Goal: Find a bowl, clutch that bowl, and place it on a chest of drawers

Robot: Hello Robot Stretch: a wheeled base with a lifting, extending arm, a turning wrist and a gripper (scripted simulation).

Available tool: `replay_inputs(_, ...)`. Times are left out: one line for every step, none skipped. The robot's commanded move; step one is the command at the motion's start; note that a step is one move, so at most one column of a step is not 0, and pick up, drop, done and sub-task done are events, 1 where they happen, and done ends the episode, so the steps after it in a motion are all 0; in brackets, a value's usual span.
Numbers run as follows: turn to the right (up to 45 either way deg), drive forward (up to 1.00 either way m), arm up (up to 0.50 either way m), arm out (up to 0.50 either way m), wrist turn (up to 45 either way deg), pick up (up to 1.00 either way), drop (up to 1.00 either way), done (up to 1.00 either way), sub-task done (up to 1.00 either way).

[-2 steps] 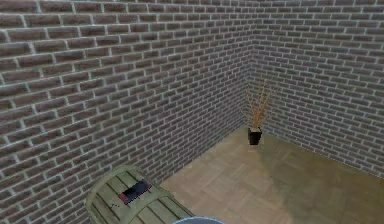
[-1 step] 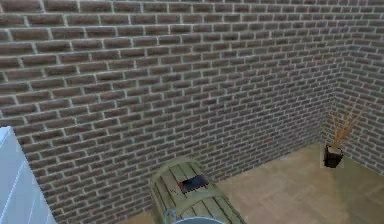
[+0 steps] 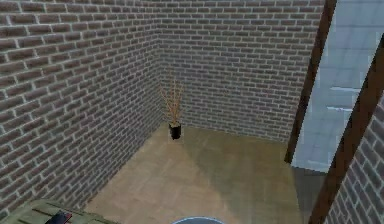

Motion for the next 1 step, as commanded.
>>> replay_inputs(45.0,0.0,0.0,0.0,0.0,0.0,0.0,0.0,0.0)
